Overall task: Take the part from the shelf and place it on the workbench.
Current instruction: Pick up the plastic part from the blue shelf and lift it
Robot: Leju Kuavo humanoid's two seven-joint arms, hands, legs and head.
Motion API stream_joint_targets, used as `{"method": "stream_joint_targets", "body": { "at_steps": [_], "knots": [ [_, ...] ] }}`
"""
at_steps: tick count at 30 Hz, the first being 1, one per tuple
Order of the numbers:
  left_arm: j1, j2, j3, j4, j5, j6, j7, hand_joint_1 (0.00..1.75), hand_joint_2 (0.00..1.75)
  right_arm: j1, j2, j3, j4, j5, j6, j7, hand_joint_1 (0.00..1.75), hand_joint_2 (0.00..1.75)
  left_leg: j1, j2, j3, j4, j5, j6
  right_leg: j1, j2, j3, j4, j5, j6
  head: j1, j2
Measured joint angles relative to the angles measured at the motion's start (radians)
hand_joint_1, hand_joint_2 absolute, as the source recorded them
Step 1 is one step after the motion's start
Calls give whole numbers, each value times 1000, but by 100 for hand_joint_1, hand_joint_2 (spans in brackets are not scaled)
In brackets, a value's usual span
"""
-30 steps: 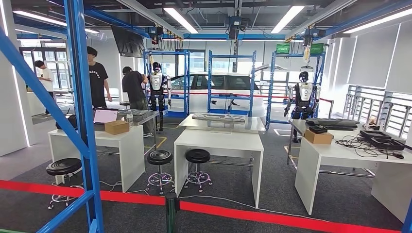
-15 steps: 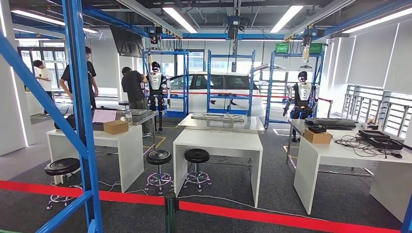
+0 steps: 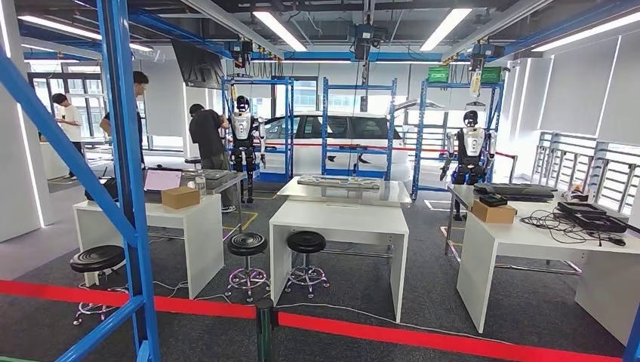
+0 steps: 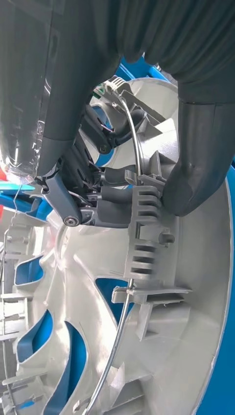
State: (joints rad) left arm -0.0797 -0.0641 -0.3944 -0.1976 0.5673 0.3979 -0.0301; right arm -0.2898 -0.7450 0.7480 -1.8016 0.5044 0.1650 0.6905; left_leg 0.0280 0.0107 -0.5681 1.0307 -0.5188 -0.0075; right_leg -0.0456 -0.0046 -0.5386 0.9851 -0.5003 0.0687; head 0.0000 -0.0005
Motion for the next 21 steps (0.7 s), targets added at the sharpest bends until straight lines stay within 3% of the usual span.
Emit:
{"method": "stream_joint_targets", "body": {
  "at_steps": [5, 6, 9, 10, 14, 16, 21],
  "knots": [
    [0, 0, -3, 0, 3, 1, -2, 0, 0, 16, 1, -18, -9, 16, -53, -5, 175, 175, 0, -2, 0, 0, 0, 0, 0, 0, 0, 0, 0, 0, 0, 0],
    [0, 0, -3, 0, 7, 2, -7, 0, 44, 22, 2, -24, -14, 26, -89, -16, 175, 175, 0, -2, 0, 0, 0, 0, 0, 0, 0, 0, 0, 0, 0, 0],
    [0, -1, -3, 0, 36, -3, -70, 0, 44, 42, 11, -60, -41, 39, -280, -106, 175, 175, 0, -2, -1, 0, 0, 0, 0, -1, 0, 0, 0, 0, 0, 0],
    [1, -2, -2, 0, 50, -14, -124, 0, 0, 52, 19, -81, -58, 8, -367, -165, 175, 175, 0, -2, -1, 0, 0, 0, 0, -1, 0, 0, 0, 0, 0, 0],
    [-4, -12, -2, -2, 97, -141, -407, 0, 0, 100, 82, -200, -207, -253, -677, -463, 175, 175, 0, -7, -2, 0, 0, 0, 0, -5, 0, 1, -1, 0, 0, 0],
    [-13, -15, -2, -2, 106, -177, -464, 0, 0, 111, 119, -254, -315, -308, -726, -535, 175, 175, 0, -7, -2, 0, 0, 0, 0, -5, 0, 2, -2, 0, 0, 0],
    [-24, -17, -2, -3, 110, -183, -479, 0, 0, 135, 196, -319, -487, -303, -757, -631, 175, 175, 0, -11, -1, 0, -1, -1, 0, -7, 0, 2, -3, -2, 0, 0]
  ]
}}
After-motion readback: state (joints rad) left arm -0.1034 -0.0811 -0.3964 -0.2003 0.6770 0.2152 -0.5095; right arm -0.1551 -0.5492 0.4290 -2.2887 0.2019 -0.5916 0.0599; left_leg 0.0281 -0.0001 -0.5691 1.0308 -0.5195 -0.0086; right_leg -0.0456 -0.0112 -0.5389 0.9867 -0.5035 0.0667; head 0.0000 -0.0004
